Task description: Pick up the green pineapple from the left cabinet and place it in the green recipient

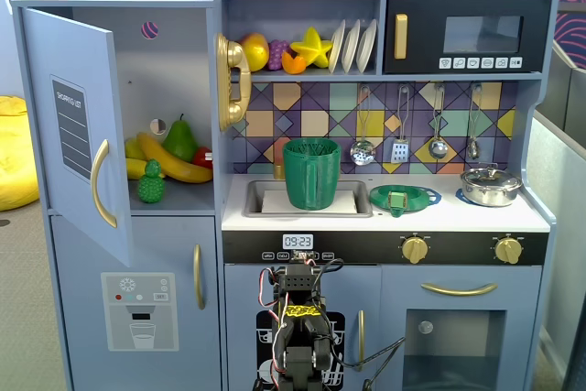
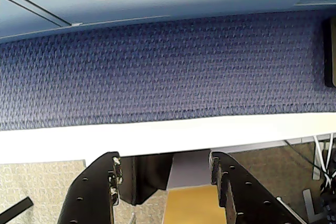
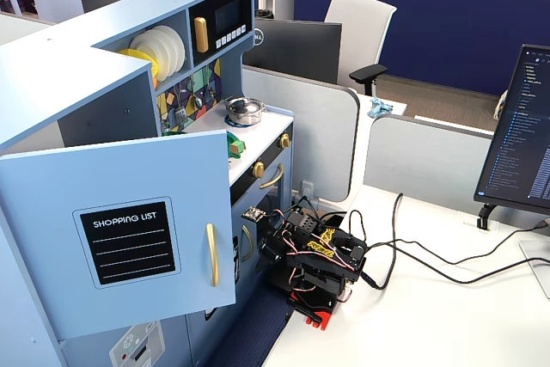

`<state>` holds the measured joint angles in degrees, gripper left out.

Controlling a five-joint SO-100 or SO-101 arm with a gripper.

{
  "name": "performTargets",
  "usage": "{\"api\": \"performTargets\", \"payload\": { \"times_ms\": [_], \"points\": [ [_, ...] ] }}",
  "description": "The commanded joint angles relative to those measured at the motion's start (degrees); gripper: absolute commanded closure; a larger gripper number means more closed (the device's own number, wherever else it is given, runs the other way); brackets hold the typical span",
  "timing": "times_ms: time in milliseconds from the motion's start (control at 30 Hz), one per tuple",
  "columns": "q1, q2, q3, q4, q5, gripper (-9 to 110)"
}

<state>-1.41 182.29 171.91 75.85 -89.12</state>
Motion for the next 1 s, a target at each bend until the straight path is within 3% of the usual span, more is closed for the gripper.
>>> {"api": "performTargets", "payload": {
  "times_ms": [0,367,433,533,667,833,967],
  "points": [
    [1.3,-0.2,-0.2,12.0,2.5,101],
    [-1.0,-0.3,-0.3,7.2,2.5,101],
    [-3.8,-0.8,-0.4,-2.3,3.6,101],
    [-10.6,-8.4,-6.9,-27.7,11.6,100],
    [-20.4,-16.2,-20.3,-50.2,5.9,96],
    [-29.1,-26.5,-38.8,-59.4,-1.0,88],
    [-32.1,-29.2,-40.7,-69.2,-0.2,81]
  ]
}}
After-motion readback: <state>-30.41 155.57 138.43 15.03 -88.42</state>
